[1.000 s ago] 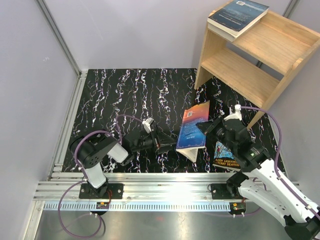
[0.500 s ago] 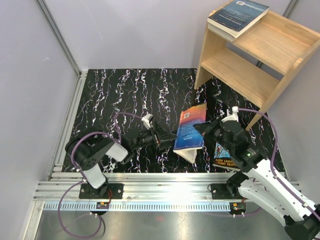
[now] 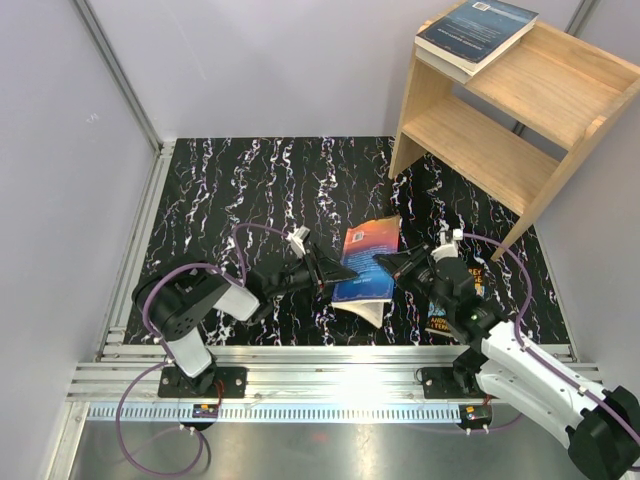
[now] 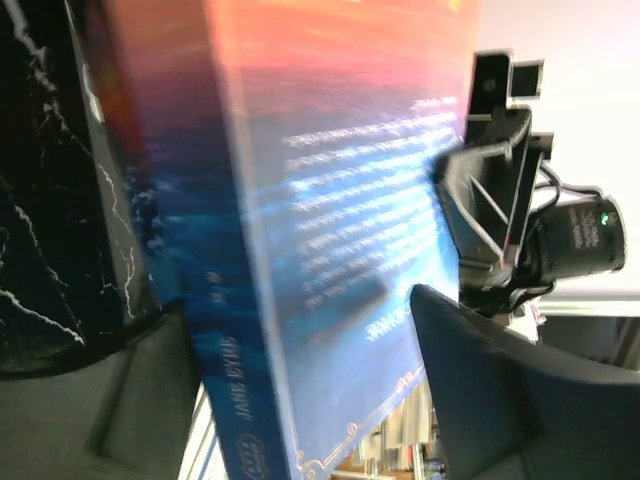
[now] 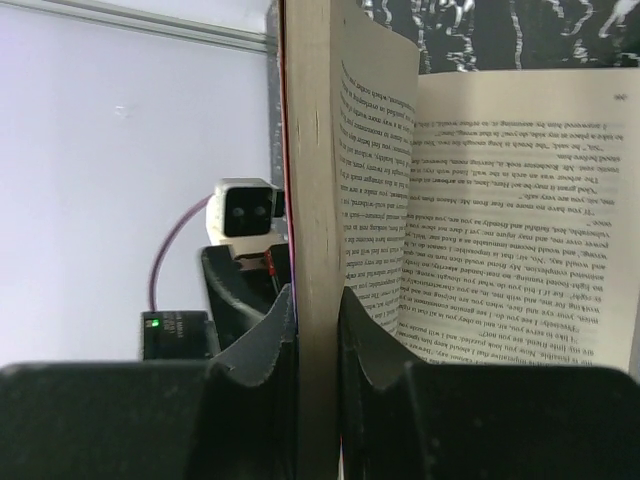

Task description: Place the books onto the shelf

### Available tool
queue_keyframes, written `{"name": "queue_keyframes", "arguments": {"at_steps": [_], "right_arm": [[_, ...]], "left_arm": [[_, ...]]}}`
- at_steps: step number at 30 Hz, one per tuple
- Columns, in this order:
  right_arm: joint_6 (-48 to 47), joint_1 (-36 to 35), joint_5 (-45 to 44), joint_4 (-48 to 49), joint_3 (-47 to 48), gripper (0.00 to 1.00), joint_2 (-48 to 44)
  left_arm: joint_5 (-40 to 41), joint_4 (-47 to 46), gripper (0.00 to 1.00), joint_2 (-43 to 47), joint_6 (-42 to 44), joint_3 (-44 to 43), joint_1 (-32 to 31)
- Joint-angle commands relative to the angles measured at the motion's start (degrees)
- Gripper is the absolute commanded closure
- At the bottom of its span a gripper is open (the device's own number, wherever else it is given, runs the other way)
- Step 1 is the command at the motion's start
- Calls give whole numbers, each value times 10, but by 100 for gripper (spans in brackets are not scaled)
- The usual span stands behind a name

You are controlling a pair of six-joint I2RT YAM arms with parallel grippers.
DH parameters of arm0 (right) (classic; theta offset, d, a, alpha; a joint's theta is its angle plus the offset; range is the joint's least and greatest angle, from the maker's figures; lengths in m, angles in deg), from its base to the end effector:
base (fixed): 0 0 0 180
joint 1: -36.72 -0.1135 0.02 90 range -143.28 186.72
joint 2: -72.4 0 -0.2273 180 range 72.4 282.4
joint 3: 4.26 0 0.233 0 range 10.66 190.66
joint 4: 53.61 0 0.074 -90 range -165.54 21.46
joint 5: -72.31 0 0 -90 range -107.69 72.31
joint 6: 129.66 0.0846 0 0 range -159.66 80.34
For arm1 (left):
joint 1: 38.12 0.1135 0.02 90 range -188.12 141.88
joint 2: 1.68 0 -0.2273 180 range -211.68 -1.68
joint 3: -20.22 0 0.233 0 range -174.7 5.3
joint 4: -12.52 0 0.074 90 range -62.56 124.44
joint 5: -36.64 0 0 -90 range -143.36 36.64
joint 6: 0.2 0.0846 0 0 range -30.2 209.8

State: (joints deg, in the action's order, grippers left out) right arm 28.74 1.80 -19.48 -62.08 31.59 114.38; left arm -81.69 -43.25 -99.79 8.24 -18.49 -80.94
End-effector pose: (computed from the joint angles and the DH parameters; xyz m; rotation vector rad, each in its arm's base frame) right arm 0.1951 0.1330 0.2007 0.6027 1.9194 1.2000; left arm 0.2066 -0.2462 0.1286 -0.2195 2.0737 -1.9235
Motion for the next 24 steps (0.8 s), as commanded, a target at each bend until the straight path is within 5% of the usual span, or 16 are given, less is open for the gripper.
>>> {"name": "queue_keyframes", "arguments": {"at_steps": [1,2,8,10,11,12,13,15,18,24], "right_arm": [[47,-6,42,158,-5,100,-16],[52,-8,44,165,-11,100,-15],[46,-11,51,182,-41,100,-9],[31,-13,63,173,-35,100,-5],[15,-13,68,162,-31,97,-1],[5,-14,69,145,-23,84,0],[-7,-13,70,96,-1,29,0],[-43,-13,47,-3,36,4,-2],[-73,-13,-7,-147,75,0,-14],[-31,-13,32,-70,-4,0,-13]], "left_arm": [[1,-248,35,24,-3,-26,-4],[-2,-248,49,26,-4,-31,-3],[-12,-248,81,38,-8,-42,-1],[-13,-248,100,37,-15,-42,3],[-13,-248,100,38,-18,-42,8],[-15,-247,100,38,-19,-39,11],[-20,-247,100,40,-24,-37,15],[-28,-246,100,45,-28,-34,28],[-55,-219,100,66,-26,-36,45],[-72,-37,100,164,61,-64,46]]}}
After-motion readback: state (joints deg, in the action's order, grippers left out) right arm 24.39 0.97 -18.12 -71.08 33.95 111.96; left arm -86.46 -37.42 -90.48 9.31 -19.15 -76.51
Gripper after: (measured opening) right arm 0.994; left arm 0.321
